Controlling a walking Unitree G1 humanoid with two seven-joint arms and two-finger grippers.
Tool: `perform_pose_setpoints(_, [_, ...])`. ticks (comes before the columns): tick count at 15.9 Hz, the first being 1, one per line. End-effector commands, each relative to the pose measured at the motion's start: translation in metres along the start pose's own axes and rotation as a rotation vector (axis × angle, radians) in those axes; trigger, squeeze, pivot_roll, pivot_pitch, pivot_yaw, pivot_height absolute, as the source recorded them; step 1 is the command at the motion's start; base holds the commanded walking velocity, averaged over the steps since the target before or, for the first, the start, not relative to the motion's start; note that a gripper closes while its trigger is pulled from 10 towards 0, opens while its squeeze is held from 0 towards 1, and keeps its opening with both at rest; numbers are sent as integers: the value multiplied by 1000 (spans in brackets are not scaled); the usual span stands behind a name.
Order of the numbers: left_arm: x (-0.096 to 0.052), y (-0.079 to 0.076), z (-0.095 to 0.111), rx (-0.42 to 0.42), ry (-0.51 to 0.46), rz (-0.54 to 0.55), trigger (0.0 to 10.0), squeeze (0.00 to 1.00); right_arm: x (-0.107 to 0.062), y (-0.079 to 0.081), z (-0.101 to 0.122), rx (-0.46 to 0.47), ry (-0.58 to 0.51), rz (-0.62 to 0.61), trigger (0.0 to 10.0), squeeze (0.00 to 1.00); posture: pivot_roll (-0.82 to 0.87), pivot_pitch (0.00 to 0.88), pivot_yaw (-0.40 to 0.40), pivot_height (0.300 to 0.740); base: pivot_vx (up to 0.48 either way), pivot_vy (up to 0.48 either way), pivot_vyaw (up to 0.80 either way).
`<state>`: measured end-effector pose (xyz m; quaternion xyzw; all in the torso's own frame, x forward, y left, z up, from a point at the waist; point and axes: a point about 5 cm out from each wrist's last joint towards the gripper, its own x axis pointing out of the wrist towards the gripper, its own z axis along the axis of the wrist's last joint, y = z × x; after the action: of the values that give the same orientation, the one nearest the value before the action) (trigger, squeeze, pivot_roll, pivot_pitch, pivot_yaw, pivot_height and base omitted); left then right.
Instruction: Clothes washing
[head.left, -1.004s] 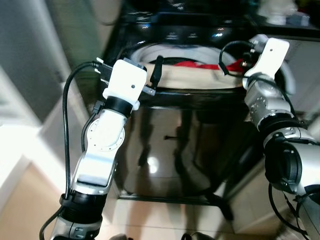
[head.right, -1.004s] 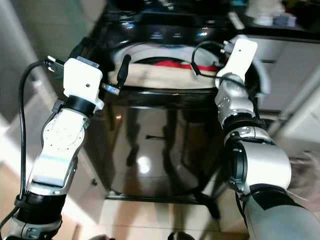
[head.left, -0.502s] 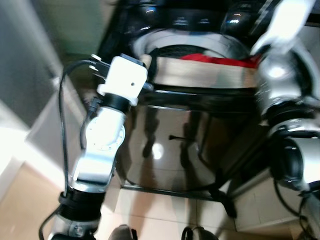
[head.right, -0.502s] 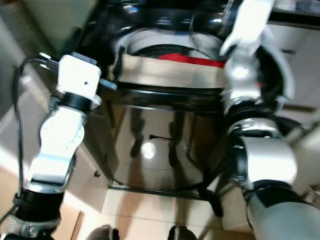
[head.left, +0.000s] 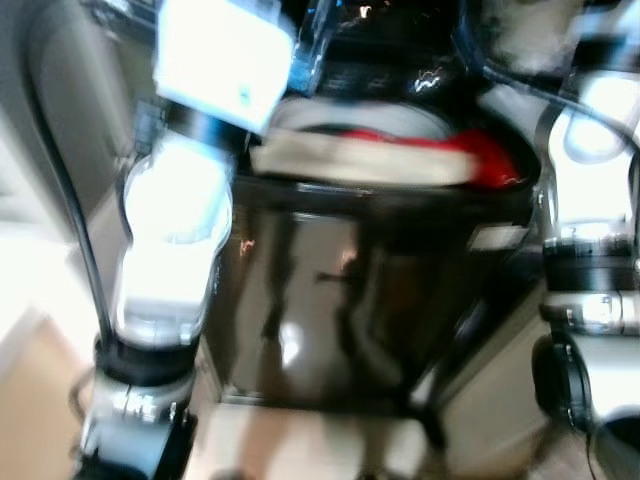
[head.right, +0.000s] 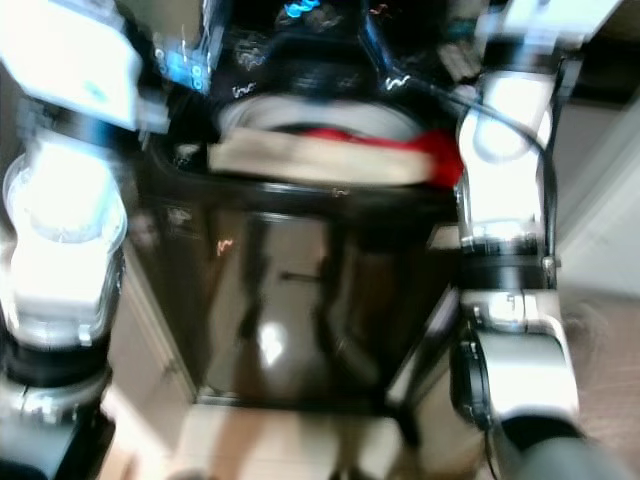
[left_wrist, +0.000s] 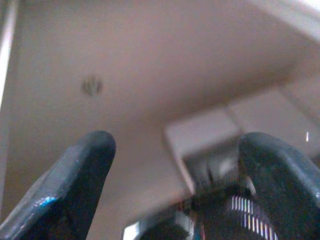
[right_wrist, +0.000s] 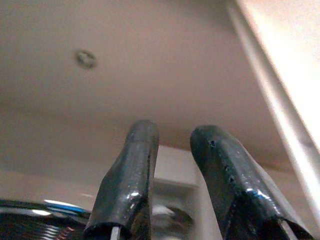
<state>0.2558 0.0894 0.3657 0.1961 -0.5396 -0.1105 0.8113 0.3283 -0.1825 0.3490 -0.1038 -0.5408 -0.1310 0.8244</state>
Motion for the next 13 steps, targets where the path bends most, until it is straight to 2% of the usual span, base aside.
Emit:
perform_pose_setpoints(1, [-2, -7, -5, -25, 22, -49, 10000, 349, -10, 2, -4, -15, 49, 5, 10000, 0, 27, 16, -44, 731, 480, 0, 0])
perform_pose_setpoints(3, [-4, -17, -11, -69, 47, -93, 10000, 329, -20, 9, -5, -16, 86, 23, 10000, 0, 17, 13, -38, 731, 480, 0, 0])
perform_pose_setpoints(5, [-3, -17, -14, -64, 63, -86, 10000, 306, -21, 14, -6, -7, 112, 40, 10000, 0, 0, 16, -25, 731, 480, 0, 0])
perform_pose_setpoints(6, [-3, -13, -16, -64, 74, -44, 10000, 90, -20, 17, -7, 0, 126, 54, 10000, 0, 0, 18, -24, 731, 0, 0, 0])
perform_pose_setpoints(7, [-3, -9, -17, -57, 80, -1, 10000, 55, -16, 24, -10, 58, 174, 103, 10000, 0, 5, 19, -28, 731, 0, 0, 0])
perform_pose_setpoints(8, [-3, -8, -17, -51, 84, 4, 10000, 55, -14, 28, -15, 145, 265, 101, 10000, 0, 8, 21, -30, 731, 0, 0, 0])
perform_pose_setpoints(9, [-3, -8, -18, -49, 85, 4, 10000, 55, -15, 31, -26, 264, 415, 70, 10000, 0, 15, 22, -37, 731, 0, 0, 0])
perform_pose_setpoints(10, [-4, -7, -18, -47, 87, 5, 10000, 55, -18, 33, -33, 328, 509, 58, 10000, 0, 17, 25, -39, 731, 0, 0, 0])
perform_pose_setpoints(11, [-7, -4, -20, -44, 107, 14, 10000, 55, -31, 38, -56, 391, 773, 87, 10000, 0, 17, 25, -39, 731, 0, 0, 0])
perform_pose_setpoints(12, [-10, -5, -24, -52, 137, 16, 10000, 55, -41, 35, -74, 367, 931, 132, 10000, 0, 17, 25, -39, 731, 0, 0, 0])
perform_pose_setpoints(13, [-13, -5, -27, -56, 157, 18, 10000, 51, -51, 34, -85, 344, 1034, 171, 10000, 0, 17, 25, -39, 731, 0, 0, 0])
